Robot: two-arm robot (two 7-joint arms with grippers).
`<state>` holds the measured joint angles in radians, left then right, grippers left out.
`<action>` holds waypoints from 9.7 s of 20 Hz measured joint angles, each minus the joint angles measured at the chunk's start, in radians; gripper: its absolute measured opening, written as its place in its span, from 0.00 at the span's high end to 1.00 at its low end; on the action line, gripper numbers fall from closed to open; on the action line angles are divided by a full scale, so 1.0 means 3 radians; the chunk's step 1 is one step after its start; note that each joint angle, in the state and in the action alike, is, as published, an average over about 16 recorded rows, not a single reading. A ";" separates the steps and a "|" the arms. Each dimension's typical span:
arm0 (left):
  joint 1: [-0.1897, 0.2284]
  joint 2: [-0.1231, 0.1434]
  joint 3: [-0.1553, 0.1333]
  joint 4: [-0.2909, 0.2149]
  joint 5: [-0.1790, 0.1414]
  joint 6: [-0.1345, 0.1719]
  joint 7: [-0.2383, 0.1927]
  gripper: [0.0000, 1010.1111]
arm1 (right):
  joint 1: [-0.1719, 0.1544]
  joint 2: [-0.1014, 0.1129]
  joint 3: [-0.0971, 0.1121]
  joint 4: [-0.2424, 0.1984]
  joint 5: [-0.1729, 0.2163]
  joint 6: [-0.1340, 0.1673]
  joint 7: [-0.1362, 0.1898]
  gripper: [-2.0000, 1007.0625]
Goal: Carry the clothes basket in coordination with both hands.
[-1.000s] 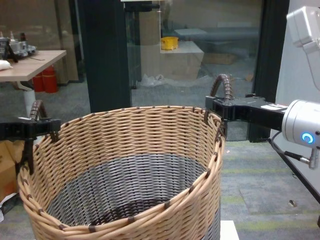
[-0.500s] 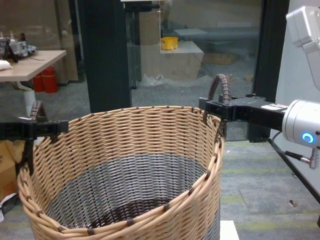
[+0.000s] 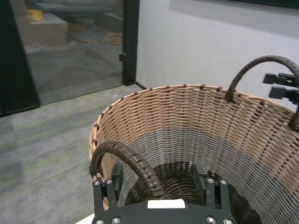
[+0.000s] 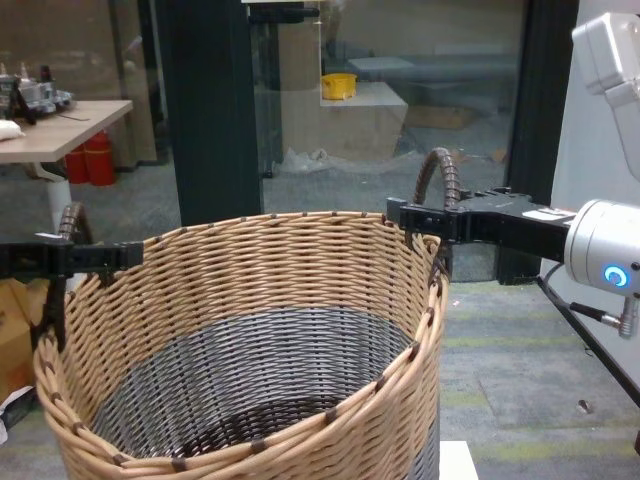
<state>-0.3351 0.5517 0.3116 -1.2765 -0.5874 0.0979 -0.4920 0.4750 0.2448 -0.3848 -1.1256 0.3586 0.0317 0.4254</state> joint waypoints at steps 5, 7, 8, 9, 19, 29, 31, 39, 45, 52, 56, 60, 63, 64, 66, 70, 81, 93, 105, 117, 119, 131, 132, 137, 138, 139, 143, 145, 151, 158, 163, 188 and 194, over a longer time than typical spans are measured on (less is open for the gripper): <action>0.0112 -0.0011 -0.0062 -0.0199 -0.0024 0.0127 0.0194 0.02 | -0.0020 0.0041 0.0010 -0.0046 0.0007 0.0032 0.0014 0.06; 0.0178 -0.0029 -0.0109 -0.0305 -0.0049 0.0196 0.0320 0.01 | -0.0028 0.0061 0.0016 -0.0068 0.0011 0.0050 0.0019 0.04; 0.0215 -0.0039 -0.0136 -0.0364 -0.0061 0.0234 0.0390 0.01 | -0.0032 0.0072 0.0020 -0.0079 0.0014 0.0059 0.0022 0.03; 0.0252 -0.0049 -0.0163 -0.0424 -0.0071 0.0271 0.0459 0.01 | -0.0036 0.0082 0.0024 -0.0091 0.0017 0.0068 0.0024 0.02; 0.0543 -0.0134 -0.0412 -0.0943 -0.0076 0.0511 0.0986 0.01 | -0.0085 0.0168 0.0100 -0.0269 0.0102 0.0133 0.0016 0.00; 0.0510 -0.0049 -0.0501 -0.1256 0.0100 0.0231 0.0796 0.01 | -0.0160 0.0202 0.0281 -0.0604 0.0311 0.0119 -0.0076 0.00; 0.0487 -0.0032 -0.0508 -0.1284 0.0120 0.0156 0.0734 0.01 | -0.0172 0.0202 0.0312 -0.0656 0.0349 0.0115 -0.0091 0.00; 0.0419 -0.0005 -0.0516 -0.1299 0.0133 -0.0038 0.0588 0.01 | -0.0194 0.0187 0.0378 -0.0737 0.0426 0.0103 -0.0126 0.00; 0.0444 -0.0002 -0.0506 -0.1308 0.0148 0.0043 0.0654 0.01 | -0.0186 0.0196 0.0351 -0.0711 0.0397 0.0102 -0.0102 0.00; 0.0458 0.0000 -0.0501 -0.1314 0.0158 0.0089 0.0689 0.01 | -0.0180 0.0201 0.0334 -0.0696 0.0379 0.0102 -0.0089 0.00; 0.0463 0.0001 -0.0499 -0.1316 0.0161 0.0103 0.0699 0.01 | -0.0178 0.0203 0.0329 -0.0691 0.0374 0.0102 -0.0086 0.00; 0.0465 0.0002 -0.0498 -0.1318 0.0162 0.0112 0.0705 0.01 | -0.0177 0.0204 0.0326 -0.0688 0.0371 0.0102 -0.0084 0.00; 0.0467 0.0002 -0.0497 -0.1319 0.0164 0.0117 0.0708 0.01 | -0.0176 0.0205 0.0324 -0.0686 0.0370 0.0102 -0.0082 0.00; 0.0467 0.0002 -0.0497 -0.1319 0.0164 0.0118 0.0709 0.01 | -0.0176 0.0205 0.0323 -0.0686 0.0369 0.0102 -0.0082 0.00; 0.0468 0.0002 -0.0496 -0.1320 0.0165 0.0120 0.0710 0.01 | -0.0176 0.0205 0.0323 -0.0685 0.0368 0.0102 -0.0081 0.00; 0.0469 0.0002 -0.0496 -0.1320 0.0165 0.0123 0.0713 0.01 | -0.0175 0.0206 0.0321 -0.0683 0.0367 0.0102 -0.0080 0.00; 0.0470 0.0002 -0.0495 -0.1321 0.0166 0.0128 0.0716 0.01 | -0.0175 0.0207 0.0319 -0.0681 0.0365 0.0102 -0.0080 0.00; 0.0471 0.0002 -0.0495 -0.1321 0.0166 0.0129 0.0716 0.01 | -0.0174 0.0207 0.0319 -0.0681 0.0365 0.0102 -0.0080 0.00; 0.0471 0.0002 -0.0495 -0.1321 0.0166 0.0129 0.0716 0.01 | -0.0174 0.0207 0.0319 -0.0681 0.0365 0.0102 -0.0080 0.00; 0.0471 0.0002 -0.0495 -0.1321 0.0166 0.0129 0.0716 0.01 | -0.0174 0.0207 0.0319 -0.0681 0.0365 0.0102 -0.0080 0.00; 0.0471 0.0002 -0.0495 -0.1321 0.0166 0.0129 0.0716 0.01 | -0.0174 0.0207 0.0319 -0.0681 0.0365 0.0102 -0.0080 0.00; 0.0471 0.0002 -0.0495 -0.1321 0.0166 0.0129 0.0716 0.01 | -0.0174 0.0207 0.0319 -0.0681 0.0365 0.0102 -0.0080 0.00; 0.0471 0.0002 -0.0495 -0.1321 0.0166 0.0129 0.0716 0.01 | -0.0174 0.0207 0.0319 -0.0681 0.0365 0.0102 -0.0080 0.00; 0.0471 0.0002 -0.0495 -0.1321 0.0166 0.0129 0.0716 0.01 | -0.0174 0.0207 0.0319 -0.0681 0.0365 0.0102 -0.0080 0.00; 0.0471 0.0002 -0.0495 -0.1321 0.0166 0.0129 0.0716 0.01 | -0.0174 0.0207 0.0319 -0.0681 0.0365 0.0102 -0.0080 0.00; 0.0471 0.0002 -0.0495 -0.1321 0.0166 0.0129 0.0716 0.01 | -0.0174 0.0207 0.0319 -0.0681 0.0365 0.0102 -0.0080 0.00; 0.0447 -0.0001 -0.0481 -0.1291 0.0175 0.0129 0.0696 0.01 | -0.0174 0.0207 0.0319 -0.0681 0.0365 0.0102 -0.0080 0.00; 0.0377 -0.0021 -0.0443 -0.1187 0.0199 0.0123 0.0657 0.01 | -0.0174 0.0207 0.0319 -0.0680 0.0365 0.0101 -0.0080 0.00; -0.0057 -0.0221 -0.0222 -0.0403 0.0294 0.0045 0.0402 0.01 | -0.0082 0.0164 0.0279 -0.0402 0.0307 0.0065 -0.0109 0.00; -0.0809 -0.0661 0.0145 0.1136 0.0464 -0.0159 0.0006 0.01 | 0.0144 0.0070 0.0241 0.0304 0.0210 -0.0014 -0.0086 0.00; -0.1151 -0.0927 0.0301 0.1944 0.0559 -0.0280 -0.0133 0.01 | 0.0275 0.0025 0.0248 0.0771 0.0183 -0.0017 -0.0003 0.00; -0.1123 -0.0975 0.0279 0.1988 0.0647 -0.0254 -0.0072 0.01 | 0.0246 0.0067 0.0324 0.0836 0.0273 0.0109 0.0150 0.00; -0.1123 -0.0973 0.0279 0.1985 0.0644 -0.0258 -0.0072 0.01 | 0.0247 0.0065 0.0322 0.0835 0.0269 0.0103 0.0145 0.00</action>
<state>-0.6720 0.2597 0.3952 -0.6808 -0.3941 0.0206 -0.5135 0.5490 0.2644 -0.2883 -0.8751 0.4393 0.0626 0.4688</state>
